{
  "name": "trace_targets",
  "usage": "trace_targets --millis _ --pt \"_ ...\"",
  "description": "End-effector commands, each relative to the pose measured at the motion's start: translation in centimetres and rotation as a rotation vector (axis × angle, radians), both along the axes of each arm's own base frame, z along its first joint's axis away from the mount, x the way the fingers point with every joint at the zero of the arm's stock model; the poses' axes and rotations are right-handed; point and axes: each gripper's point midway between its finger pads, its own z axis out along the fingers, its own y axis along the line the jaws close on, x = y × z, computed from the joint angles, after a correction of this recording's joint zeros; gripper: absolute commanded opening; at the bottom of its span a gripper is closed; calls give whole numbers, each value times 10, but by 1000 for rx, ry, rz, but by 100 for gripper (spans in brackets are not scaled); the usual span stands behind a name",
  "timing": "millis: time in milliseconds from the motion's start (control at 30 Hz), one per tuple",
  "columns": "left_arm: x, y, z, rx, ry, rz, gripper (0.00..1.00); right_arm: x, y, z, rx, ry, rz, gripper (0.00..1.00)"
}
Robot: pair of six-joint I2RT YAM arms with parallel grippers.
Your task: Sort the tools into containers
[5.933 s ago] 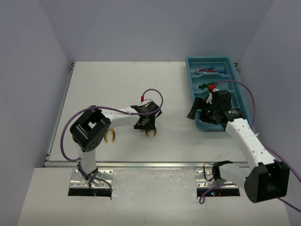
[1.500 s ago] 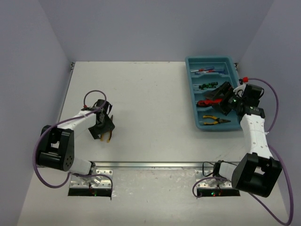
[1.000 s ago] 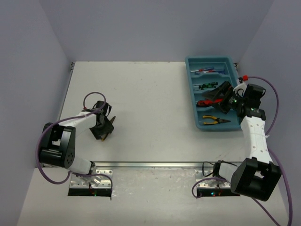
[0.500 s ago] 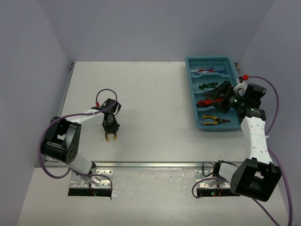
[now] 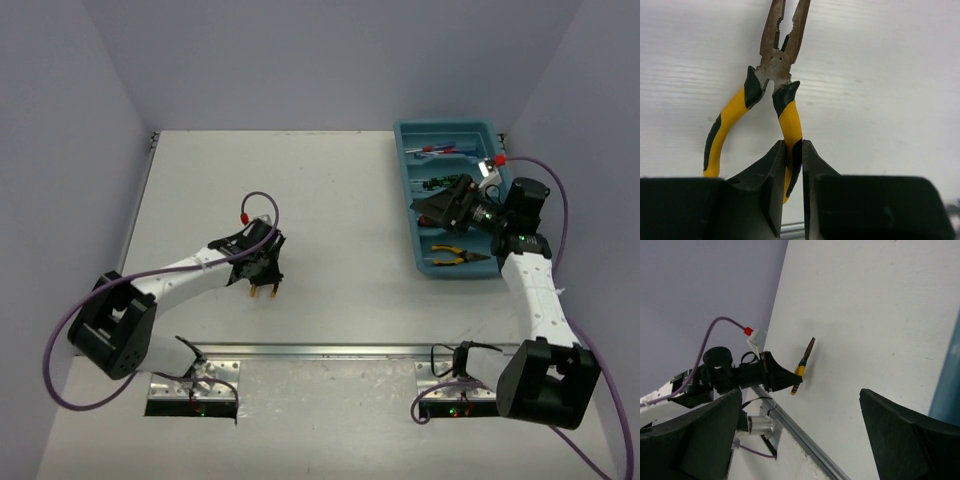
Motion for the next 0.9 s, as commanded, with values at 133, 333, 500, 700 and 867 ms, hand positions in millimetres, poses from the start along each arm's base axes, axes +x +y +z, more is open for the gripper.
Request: trace_targets --millis 133,333,500,700,867 --pt "18 -84 109 -367 -366 -218 0 -15 65 15 13 -92 151 97" --pt "9 -125 152 -532 -500 -359 0 -30 111 -16 20 -21 33 88" --pt "3 -145 176 -594 -568 -425 0 -32 128 -33 -8 63 -36 83" --pt "-3 -164 179 -626 -567 -481 0 -29 146 -50 -103 87 -105 73" --pt "-7 -175 183 -641 -572 -507 0 -23 158 -58 -138 109 -109 68"
